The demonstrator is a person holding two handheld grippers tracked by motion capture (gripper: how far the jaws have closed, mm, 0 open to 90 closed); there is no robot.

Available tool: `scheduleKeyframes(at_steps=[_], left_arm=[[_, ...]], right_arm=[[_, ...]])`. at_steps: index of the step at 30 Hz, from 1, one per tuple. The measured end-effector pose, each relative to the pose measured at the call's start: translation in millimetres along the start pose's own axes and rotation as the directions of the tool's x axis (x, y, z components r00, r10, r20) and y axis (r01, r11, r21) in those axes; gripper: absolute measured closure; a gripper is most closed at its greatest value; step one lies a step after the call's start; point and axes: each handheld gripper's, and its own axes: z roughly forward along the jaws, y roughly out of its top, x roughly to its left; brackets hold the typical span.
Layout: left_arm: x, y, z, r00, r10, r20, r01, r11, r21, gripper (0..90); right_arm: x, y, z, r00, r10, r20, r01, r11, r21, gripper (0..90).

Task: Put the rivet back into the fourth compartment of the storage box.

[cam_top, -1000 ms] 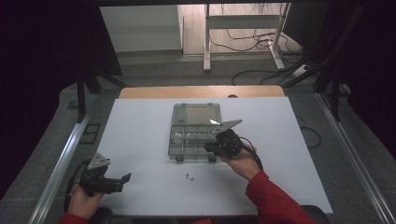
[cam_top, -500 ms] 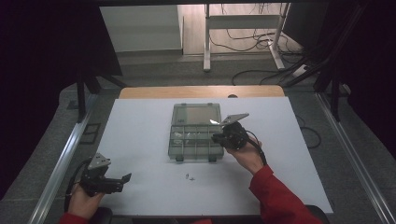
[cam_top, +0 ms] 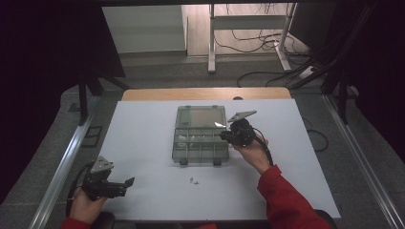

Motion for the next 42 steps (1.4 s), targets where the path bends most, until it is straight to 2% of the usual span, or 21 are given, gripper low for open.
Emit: scheduleKeyframes(at_steps=[1, 5, 18, 32, 35, 40, 42], left_arm=[[0.1, 0.1, 0.0, 1.0000, 0.003, 0.000, -0.003, 1.0000, 0.002, 1.9], [0.4, -0.1, -0.1, 1.0000, -0.001, 0.000, 0.001, 1.0000, -0.001, 1.9], [0.3, -0.1, -0.5, 1.0000, 0.004, 0.001, -0.004, 1.0000, 0.000, 1.9], [0.4, -0.2, -0.7, 1.0000, 0.001, 0.003, -0.001, 1.0000, -0.004, 2.0], [0.4, -0.2, -0.6, 1.0000, 0.002, 0.003, -0.002, 1.0000, -0.004, 1.9], [0.6, -0.2, -0.5, 1.0000, -0.001, 0.004, 0.001, 1.0000, -0.005, 2.0], [0.6, -0.2, -0.5, 1.0000, 0.000, 0.004, 0.000, 1.0000, -0.005, 2.0]], right_arm=[[-1.1, 0.6, 4.0, 0.9999, -0.013, 0.010, 0.013, 1.000, 0.018, 81.7], [-2.4, 0.8, 8.6, 0.9996, -0.020, 0.019, 0.020, 0.999, 0.030, 81.0], [-0.2, 1.9, 3.1, 0.9996, -0.012, 0.025, 0.011, 0.999, 0.030, 70.4], [15.9, 0.2, -14.4, 0.9994, -0.034, 0.003, 0.034, 0.999, 0.012, 48.3], [20.7, -2.2, -19.1, 0.9994, -0.027, -0.024, 0.027, 1.000, 0.000, 40.0], [30.6, -5.6, -24.8, 0.9984, -0.049, -0.027, 0.049, 0.999, 0.009, 32.9], [33.4, -6.3, -26.0, 0.9985, -0.044, -0.033, 0.044, 0.999, 0.014, 30.8]])
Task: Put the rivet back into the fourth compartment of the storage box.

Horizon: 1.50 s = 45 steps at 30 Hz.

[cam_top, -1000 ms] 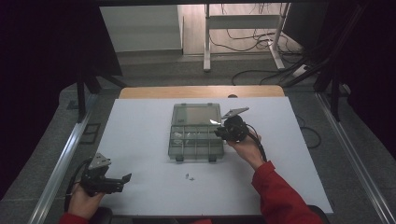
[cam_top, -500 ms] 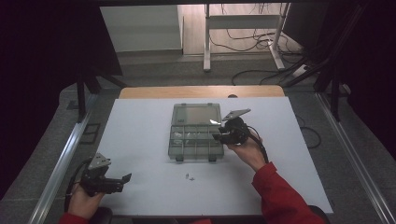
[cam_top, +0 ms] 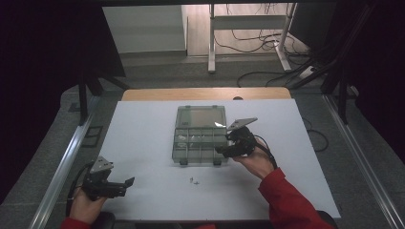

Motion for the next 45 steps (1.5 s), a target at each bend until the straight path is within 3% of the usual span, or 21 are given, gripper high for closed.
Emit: scheduleKeyframes(at_steps=[14, 22, 28, 38, 44, 45], left_arm=[[-0.6, 0.6, 0.7, 1.0000, 0.000, 0.000, 0.000, 1.0000, 0.000, 2.0], [-0.3, 0.8, 0.9, 1.0000, 0.002, 0.002, -0.002, 1.0000, 0.000, 2.0], [-0.3, 0.8, 0.7, 1.0000, 0.002, 0.002, -0.002, 1.0000, 0.000, 2.0], [-0.5, 1.2, 0.9, 1.0000, 0.009, 0.001, -0.009, 0.9999, 0.005, 2.0], [-0.9, 1.2, 1.1, 1.0000, 0.007, 0.000, -0.007, 1.0000, 0.006, 2.0], [-0.8, 1.2, 1.1, 1.0000, 0.007, 0.000, -0.007, 1.0000, 0.007, 2.0]], right_arm=[[33.0, -16.2, -11.3, 0.9965, -0.013, -0.082, 0.015, 1.000, 0.024, 16.2], [39.2, -18.4, -8.9, 0.9960, -0.027, -0.085, 0.030, 0.999, 0.032, 9.0], [45.0, -17.6, -3.6, 0.9916, -0.022, -0.127, 0.029, 0.998, 0.052, 7.3], [67.2, -14.6, 12.5, 0.9825, -0.075, -0.170, 0.095, 0.990, 0.107, 14.0], [81.3, -14.6, 29.3, 0.9715, -0.129, -0.199, 0.161, 0.975, 0.151, 26.5], [83.4, -15.3, 35.3, 0.9663, -0.153, -0.207, 0.188, 0.968, 0.164, 32.9]])
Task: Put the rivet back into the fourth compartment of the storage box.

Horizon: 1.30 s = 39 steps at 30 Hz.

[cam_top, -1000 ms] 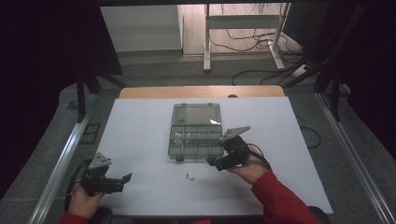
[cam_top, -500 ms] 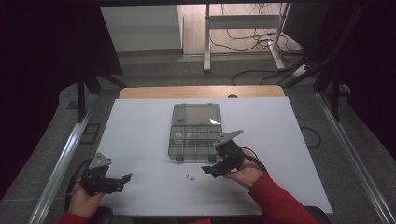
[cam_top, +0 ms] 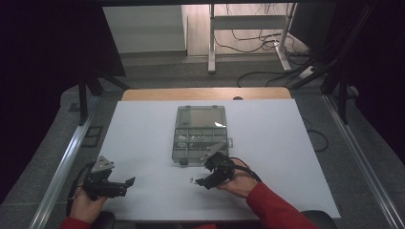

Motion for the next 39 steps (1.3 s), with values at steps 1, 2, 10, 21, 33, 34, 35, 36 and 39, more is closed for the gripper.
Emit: scheduleKeyframes(at_steps=[1, 2, 10, 21, 33, 34, 35, 36, 39], left_arm=[[0.2, 0.0, 0.0, 1.0000, 0.002, 0.000, -0.002, 1.0000, 0.000, 2.0], [0.2, 0.0, 0.0, 1.0000, 0.002, 0.000, -0.002, 1.0000, 0.000, 2.0], [-0.4, 0.0, 0.3, 1.0000, 0.000, 0.001, 0.000, 1.0000, -0.001, 2.0], [-0.4, 0.1, 0.5, 1.0000, 0.005, 0.001, -0.005, 1.0000, 0.002, 2.0], [-0.2, -0.1, 0.5, 1.0000, -0.002, 0.003, 0.002, 1.0000, 0.001, 2.0], [0.1, -0.1, 0.4, 1.0000, 0.000, 0.004, 0.000, 1.0000, 0.005, 2.0], [0.1, -0.1, 0.4, 1.0000, 0.000, 0.004, 0.000, 1.0000, 0.005, 2.0], [0.1, -0.1, 0.8, 1.0000, -0.004, 0.005, 0.004, 1.0000, 0.003, 2.0], [0.6, -0.1, 0.8, 1.0000, -0.003, 0.005, 0.003, 1.0000, 0.004, 2.0]], right_arm=[[0.7, 0.4, 2.2, 1.0000, -0.004, -0.001, 0.004, 1.000, 0.005, 35.1], [0.7, 0.4, 2.2, 1.0000, -0.004, -0.001, 0.004, 1.000, 0.005, 35.1], [11.2, 3.1, 22.0, 0.9966, -0.079, -0.025, 0.080, 0.996, 0.046, 61.5], [19.7, 4.5, 34.1, 0.9891, -0.147, -0.012, 0.147, 0.985, 0.090, 82.7], [9.0, 7.3, 16.7, 0.9963, -0.081, -0.027, 0.082, 0.996, 0.019, 82.8], [6.9, 7.5, 13.4, 0.9970, -0.073, -0.025, 0.073, 0.997, 0.011, 82.8], [6.9, 7.5, 13.4, 0.9970, -0.073, -0.025, 0.073, 0.997, 0.011, 82.8], [4.9, 7.9, 9.2, 0.9978, -0.063, -0.022, 0.063, 0.998, -0.006, 82.8], [2.0, 8.1, 4.6, 0.9986, -0.052, -0.015, 0.051, 0.998, -0.025, 82.8]])
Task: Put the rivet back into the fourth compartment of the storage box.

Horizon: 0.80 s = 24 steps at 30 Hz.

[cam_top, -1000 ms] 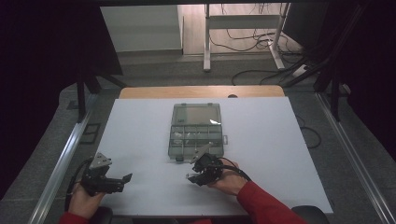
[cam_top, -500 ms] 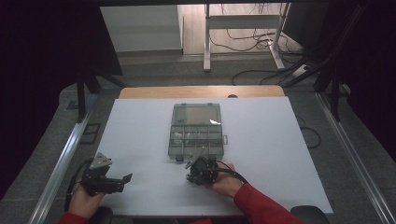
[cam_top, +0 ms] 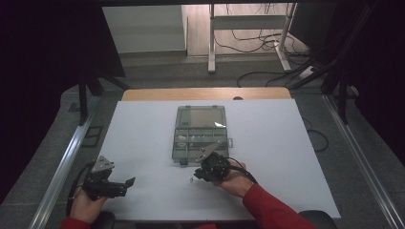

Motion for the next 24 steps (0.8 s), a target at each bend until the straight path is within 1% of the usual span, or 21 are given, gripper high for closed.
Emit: scheduleKeyframes(at_steps=[2, 3, 5, 7, 9, 10, 11, 15, 18, 19, 21, 23, 24], left_arm=[[0.2, 0.0, 0.1, 1.0000, -0.001, 0.002, 0.001, 1.0000, -0.001, 2.0], [0.2, -0.1, 0.2, 1.0000, -0.001, 0.002, 0.001, 1.0000, 0.000, 2.0], [0.3, 0.0, 0.3, 1.0000, -0.002, 0.002, 0.002, 1.0000, 0.000, 2.0], [0.3, 0.0, 0.3, 1.0000, -0.002, 0.001, 0.002, 1.0000, 0.001, 2.1], [0.3, 0.0, 0.3, 1.0000, -0.002, 0.001, 0.002, 1.0000, 0.002, 2.1], [0.3, 0.0, 0.4, 1.0000, -0.003, 0.001, 0.003, 1.0000, 0.002, 2.1], [0.3, 0.0, 0.4, 1.0000, -0.003, 0.001, 0.003, 1.0000, 0.002, 2.1], [0.3, 0.1, 0.4, 1.0000, -0.003, 0.001, 0.003, 1.0000, 0.003, 2.1], [0.3, 0.1, 0.5, 1.0000, -0.003, 0.001, 0.003, 1.0000, 0.003, 2.1], [0.4, 0.0, 0.5, 1.0000, -0.003, 0.001, 0.003, 1.0000, 0.003, 2.1], [0.5, 0.1, 0.5, 1.0000, -0.004, 0.001, 0.004, 1.0000, 0.003, 2.1], [0.2, 0.1, 0.6, 1.0000, -0.005, 0.001, 0.005, 1.0000, 0.004, 2.1], [0.2, 0.1, 0.6, 1.0000, -0.005, 0.001, 0.005, 1.0000, 0.004, 2.1]], right_arm=[[-4.0, -0.2, -4.7, 0.9999, 0.013, 0.002, -0.013, 1.000, -0.020, 82.8], [-8.8, -0.7, -9.4, 0.9998, 0.019, 0.006, -0.019, 0.999, -0.034, 82.8], [-12.5, -0.9, -14.1, 0.9991, 0.042, 0.009, -0.042, 0.998, -0.052, 82.8], [-13.9, -1.1, -15.8, 0.9987, 0.050, 0.011, -0.049, 0.997, -0.059, 82.8], [-21.1, -2.0, -22.9, 0.9978, 0.058, 0.033, -0.055, 0.995, -0.084, 82.8], [-22.0, -1.9, -24.4, 0.9966, 0.073, 0.037, -0.070, 0.994, -0.089, 82.8], [-22.0, -1.9, -24.4, 0.9966, 0.073, 0.037, -0.070, 0.994, -0.089, 82.8], [-34.4, -4.4, -30.5, 0.9933, 0.088, 0.075, -0.080, 0.992, -0.102, 82.8], [-39.3, -5.3, -32.4, 0.9910, 0.098, 0.091, -0.088, 0.990, -0.107, 82.7], [-45.1, -6.5, -35.3, 0.9879, 0.114, 0.106, -0.101, 0.988, -0.115, 82.6], [-47.1, -7.0, -36.3, 0.9867, 0.121, 0.109, -0.108, 0.987, -0.117, 82.5], [-56.6, -9.5, -40.2, 0.9812, 0.155, 0.114, -0.140, 0.982, -0.128, 82.3], [-56.6, -9.5, -40.2, 0.9812, 0.155, 0.114, -0.140, 0.982, -0.128, 82.3]])
